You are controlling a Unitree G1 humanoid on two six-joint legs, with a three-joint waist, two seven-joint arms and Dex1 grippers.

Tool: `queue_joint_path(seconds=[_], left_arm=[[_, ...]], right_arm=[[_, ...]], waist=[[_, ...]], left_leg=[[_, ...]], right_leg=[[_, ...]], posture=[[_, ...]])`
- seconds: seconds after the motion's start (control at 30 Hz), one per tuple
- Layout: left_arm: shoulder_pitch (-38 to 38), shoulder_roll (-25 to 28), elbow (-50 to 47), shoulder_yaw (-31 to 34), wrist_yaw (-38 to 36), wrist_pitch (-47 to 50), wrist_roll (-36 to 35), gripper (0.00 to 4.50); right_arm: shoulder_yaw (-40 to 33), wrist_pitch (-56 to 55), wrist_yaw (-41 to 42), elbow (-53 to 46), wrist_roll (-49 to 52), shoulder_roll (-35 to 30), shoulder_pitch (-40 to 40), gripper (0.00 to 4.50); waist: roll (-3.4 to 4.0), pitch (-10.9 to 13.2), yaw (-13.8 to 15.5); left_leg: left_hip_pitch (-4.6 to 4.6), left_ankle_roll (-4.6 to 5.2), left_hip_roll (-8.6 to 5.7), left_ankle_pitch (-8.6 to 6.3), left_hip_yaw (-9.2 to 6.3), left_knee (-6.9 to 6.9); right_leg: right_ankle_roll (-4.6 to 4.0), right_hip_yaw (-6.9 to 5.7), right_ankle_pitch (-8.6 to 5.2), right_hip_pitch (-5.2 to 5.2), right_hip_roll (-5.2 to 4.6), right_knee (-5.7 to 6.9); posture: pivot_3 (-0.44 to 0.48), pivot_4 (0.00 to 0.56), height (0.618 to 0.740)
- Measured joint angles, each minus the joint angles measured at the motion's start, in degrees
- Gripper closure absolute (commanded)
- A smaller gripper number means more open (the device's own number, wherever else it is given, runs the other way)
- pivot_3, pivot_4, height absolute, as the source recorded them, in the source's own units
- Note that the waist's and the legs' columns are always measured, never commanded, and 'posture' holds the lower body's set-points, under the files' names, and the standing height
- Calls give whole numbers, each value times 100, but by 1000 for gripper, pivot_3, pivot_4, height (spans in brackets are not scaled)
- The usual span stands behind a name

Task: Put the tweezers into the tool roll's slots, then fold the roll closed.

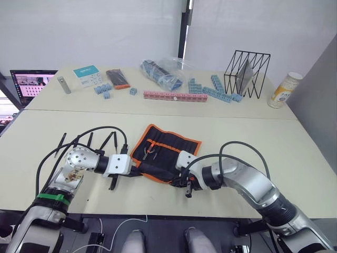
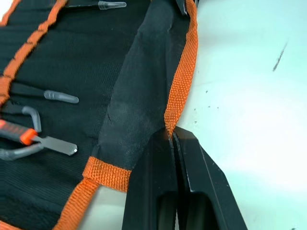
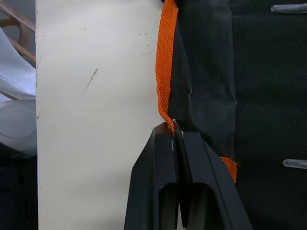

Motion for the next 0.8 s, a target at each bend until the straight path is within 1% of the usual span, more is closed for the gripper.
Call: queue_joint_path(seconds=[0.1,0.23,0.4,0.53,0.7,0.8], left_arm=[[-310,-147,437,-104,246,-384,266,4500],[-695,-292,968,-270,588,-837,608,4500],[-1296,-596,1835,-454,1376,-1239,1198,4500],[-1714,-795,2426,-614,1768,-1441,1526,4500],[-1788,-817,2614,-621,1693,-1478,1445,4500],[-1601,-757,2480,-499,1562,-1361,1180,4500]], right_arm=[[-12,2,-95,44,-32,48,9,4442],[-69,-106,-314,249,-189,123,14,4442],[-212,-444,-572,777,-471,227,-183,4442],[-311,-392,-522,776,-447,282,-202,4442],[-311,-369,-519,762,-460,300,-202,4442],[-406,-294,-490,688,-389,311,-176,4442]], waist=[[0,0,28],[0,0,81],[0,0,102],[0,0,99],[0,0,85],[1,0,62]], left_leg=[[-1,24,-3,16,1,0],[-2,47,-4,31,3,0],[-6,62,-7,44,4,0],[-9,63,-8,44,3,0],[-13,62,-8,44,3,-6],[-13,62,-8,44,3,-11]], right_leg=[[-33,1,-6,1,0,-3],[-38,2,-6,1,-1,-4],[-29,2,1,0,-1,-5],[2,2,29,-2,-1,-2],[7,2,32,-6,-1,-3],[6,3,31,-9,-1,-4]], posture=[[0,150,740],[0,150,740],[0,150,740],[0,150,740],[0,150,740],[0,150,740]])
